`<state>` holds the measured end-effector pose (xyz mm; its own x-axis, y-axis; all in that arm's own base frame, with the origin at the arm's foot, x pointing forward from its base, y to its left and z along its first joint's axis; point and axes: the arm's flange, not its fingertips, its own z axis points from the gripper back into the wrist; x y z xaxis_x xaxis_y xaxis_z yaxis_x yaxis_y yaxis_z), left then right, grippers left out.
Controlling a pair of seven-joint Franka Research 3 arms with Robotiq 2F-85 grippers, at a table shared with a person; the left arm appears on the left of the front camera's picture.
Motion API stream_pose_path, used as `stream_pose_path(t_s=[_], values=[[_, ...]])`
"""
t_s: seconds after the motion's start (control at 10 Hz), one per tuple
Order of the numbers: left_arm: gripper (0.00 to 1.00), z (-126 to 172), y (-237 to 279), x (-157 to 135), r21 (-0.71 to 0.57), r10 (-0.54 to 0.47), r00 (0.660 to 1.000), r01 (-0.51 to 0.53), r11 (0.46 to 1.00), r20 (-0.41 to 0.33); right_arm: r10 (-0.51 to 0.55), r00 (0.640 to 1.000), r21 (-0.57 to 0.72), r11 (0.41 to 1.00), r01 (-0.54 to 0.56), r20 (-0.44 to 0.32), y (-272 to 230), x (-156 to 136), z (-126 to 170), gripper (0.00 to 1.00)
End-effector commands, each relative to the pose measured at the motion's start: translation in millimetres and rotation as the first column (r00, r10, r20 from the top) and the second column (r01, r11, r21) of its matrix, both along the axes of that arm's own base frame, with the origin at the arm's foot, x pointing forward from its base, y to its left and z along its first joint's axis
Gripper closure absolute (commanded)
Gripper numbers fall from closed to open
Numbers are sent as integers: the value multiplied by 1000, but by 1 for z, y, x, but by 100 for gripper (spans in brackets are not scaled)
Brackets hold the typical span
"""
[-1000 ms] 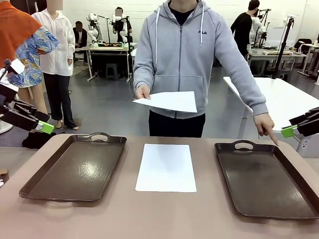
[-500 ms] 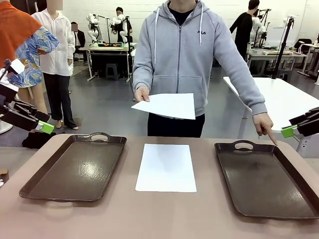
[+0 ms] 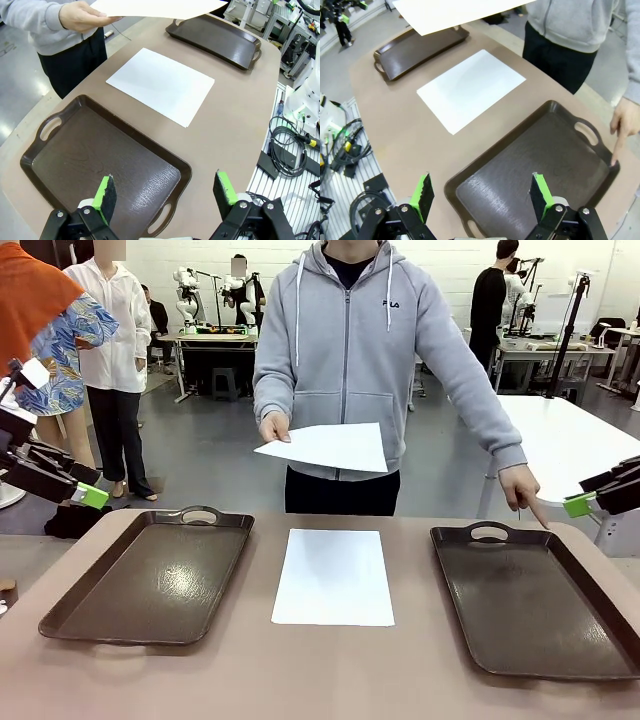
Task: Sort the A4 documents.
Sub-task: Receive the A4 Paper.
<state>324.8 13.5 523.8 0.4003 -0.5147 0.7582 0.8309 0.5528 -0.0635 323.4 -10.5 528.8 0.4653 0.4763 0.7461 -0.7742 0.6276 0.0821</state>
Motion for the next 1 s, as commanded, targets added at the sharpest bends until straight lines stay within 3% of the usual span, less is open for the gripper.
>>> stream_pose_path(t_s=[0.0,0.2,0.4,0.6,0.9], values=[[0,-2,2,2,-8,-17,1000,17,1000,8,72,996,50,996,-70,-54,7,4,1,0],[0,-2,2,2,-8,-17,1000,17,1000,8,121,984,125,987,-105,-132,14,12,9,0],[0,-2,2,2,-8,-17,1000,17,1000,8,136,964,165,981,-99,-227,29,37,17,0],[0,-2,2,2,-8,-17,1000,17,1000,8,133,925,183,981,-71,-356,56,67,17,0],[0,-2,2,2,-8,-17,1000,17,1000,8,127,868,239,971,-10,-479,90,111,8,0]])
